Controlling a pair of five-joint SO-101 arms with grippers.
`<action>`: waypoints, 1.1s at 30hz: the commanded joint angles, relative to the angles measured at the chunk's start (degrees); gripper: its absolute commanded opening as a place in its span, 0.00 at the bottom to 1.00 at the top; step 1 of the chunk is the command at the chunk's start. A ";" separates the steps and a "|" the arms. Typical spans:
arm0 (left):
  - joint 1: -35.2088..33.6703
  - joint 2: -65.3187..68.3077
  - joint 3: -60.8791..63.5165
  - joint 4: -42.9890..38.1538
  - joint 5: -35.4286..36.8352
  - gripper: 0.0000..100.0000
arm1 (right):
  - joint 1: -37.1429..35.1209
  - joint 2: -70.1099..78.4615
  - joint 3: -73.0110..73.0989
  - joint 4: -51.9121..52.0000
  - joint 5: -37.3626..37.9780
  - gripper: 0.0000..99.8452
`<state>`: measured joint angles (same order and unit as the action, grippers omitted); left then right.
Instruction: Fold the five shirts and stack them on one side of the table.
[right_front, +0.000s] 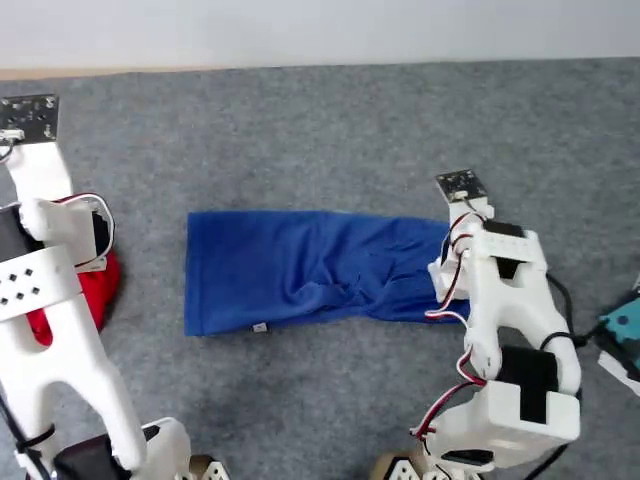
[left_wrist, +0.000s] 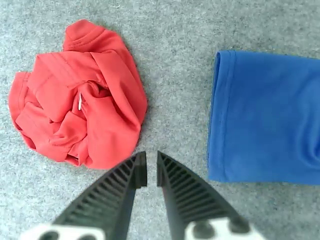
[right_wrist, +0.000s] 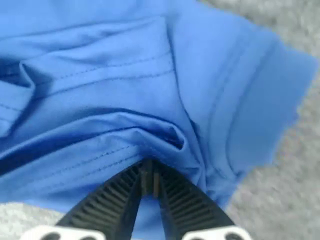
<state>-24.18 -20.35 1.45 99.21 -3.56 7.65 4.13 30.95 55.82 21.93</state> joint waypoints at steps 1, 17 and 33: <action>0.00 -1.49 0.13 1.23 -0.53 0.05 | 1.10 -5.23 -4.40 5.32 0.79 0.01; -3.34 -1.93 0.31 1.32 -0.53 0.05 | -20.44 -20.00 -2.29 9.71 0.26 0.01; -6.77 -2.11 0.40 1.32 -0.35 0.04 | -33.54 -20.00 4.31 2.68 -4.66 0.01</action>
<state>-30.42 -20.35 1.98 99.21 -3.65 -25.05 -13.45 35.87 59.43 17.89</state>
